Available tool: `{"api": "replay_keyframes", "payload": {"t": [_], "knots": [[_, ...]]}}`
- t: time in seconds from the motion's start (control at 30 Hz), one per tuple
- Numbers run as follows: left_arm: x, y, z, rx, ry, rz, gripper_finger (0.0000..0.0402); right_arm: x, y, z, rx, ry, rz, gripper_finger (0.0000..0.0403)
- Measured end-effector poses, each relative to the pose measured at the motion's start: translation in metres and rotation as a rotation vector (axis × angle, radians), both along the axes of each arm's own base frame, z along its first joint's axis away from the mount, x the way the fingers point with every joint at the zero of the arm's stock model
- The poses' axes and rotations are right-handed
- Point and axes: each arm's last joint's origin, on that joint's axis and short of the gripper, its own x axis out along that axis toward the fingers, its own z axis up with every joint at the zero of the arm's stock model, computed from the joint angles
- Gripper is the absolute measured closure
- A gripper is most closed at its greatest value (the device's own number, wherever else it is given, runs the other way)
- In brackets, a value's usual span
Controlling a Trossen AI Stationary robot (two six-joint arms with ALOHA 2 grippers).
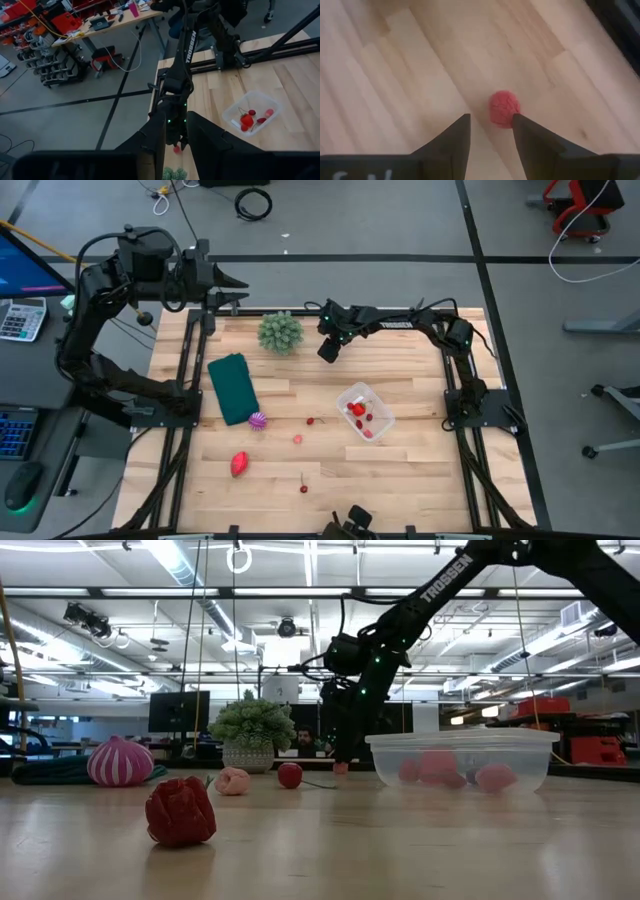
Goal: Pick and placing Produce into tupperware
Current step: Put the top peach into the container
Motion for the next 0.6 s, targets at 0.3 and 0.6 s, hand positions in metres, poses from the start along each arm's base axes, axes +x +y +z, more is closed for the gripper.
{"api": "replay_keyframes", "payload": {"t": [0.3,0.6], "knots": [[0.0,0.0,0.0,0.007,0.005,-0.003,0.0315,-0.005,-0.012,0.0,0.039,-0.036,-0.06,0.0247],[0.0,0.0,0.0,0.008,0.007,-0.004,0.0326,-0.006,-0.018,0.009,0.123,-0.107,-0.07,0.0247]]}}
